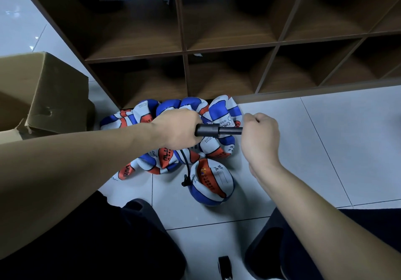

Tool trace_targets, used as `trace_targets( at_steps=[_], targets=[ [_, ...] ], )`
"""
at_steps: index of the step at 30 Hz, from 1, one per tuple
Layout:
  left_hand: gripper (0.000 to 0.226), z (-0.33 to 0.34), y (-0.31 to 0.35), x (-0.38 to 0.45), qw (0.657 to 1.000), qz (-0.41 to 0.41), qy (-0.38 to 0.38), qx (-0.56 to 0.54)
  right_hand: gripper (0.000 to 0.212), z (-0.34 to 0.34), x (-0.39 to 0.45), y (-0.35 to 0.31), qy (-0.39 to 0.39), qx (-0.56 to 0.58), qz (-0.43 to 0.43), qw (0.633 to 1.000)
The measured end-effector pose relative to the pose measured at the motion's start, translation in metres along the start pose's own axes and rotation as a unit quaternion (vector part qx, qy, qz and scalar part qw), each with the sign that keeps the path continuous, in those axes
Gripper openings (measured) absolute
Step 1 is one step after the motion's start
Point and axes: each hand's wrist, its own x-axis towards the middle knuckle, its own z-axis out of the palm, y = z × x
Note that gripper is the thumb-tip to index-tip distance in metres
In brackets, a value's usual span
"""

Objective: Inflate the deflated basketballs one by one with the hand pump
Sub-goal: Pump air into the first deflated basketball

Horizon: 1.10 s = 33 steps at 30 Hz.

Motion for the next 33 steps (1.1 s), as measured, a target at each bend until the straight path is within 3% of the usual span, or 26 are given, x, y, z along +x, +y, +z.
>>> trace_targets(
  at_steps=[13,20,25,28,33],
  targets=[
    [0.015,0.002,0.024,0.002,0.999,0.029,0.019,0.013,0.045,0.013,-0.014,0.001,-0.013,-0.003,-0.032,0.999],
    [0.016,0.003,0.013,0.004,0.999,0.046,0.019,-0.007,0.034,0.009,-0.008,-0.003,-0.100,-0.010,-0.007,0.995],
    [0.027,0.002,-0.016,0.005,0.998,0.033,-0.024,-0.042,0.042,-0.017,0.015,-0.008,-0.042,0.005,0.039,0.998],
    [0.035,0.000,-0.038,0.006,0.995,0.015,-0.072,-0.070,0.036,-0.028,0.024,-0.009,-0.005,0.013,0.055,0.998],
    [0.036,0.003,-0.032,0.006,0.997,-0.006,-0.062,-0.041,0.045,-0.016,0.017,0.001,-0.012,0.012,0.028,0.999]
  ],
)
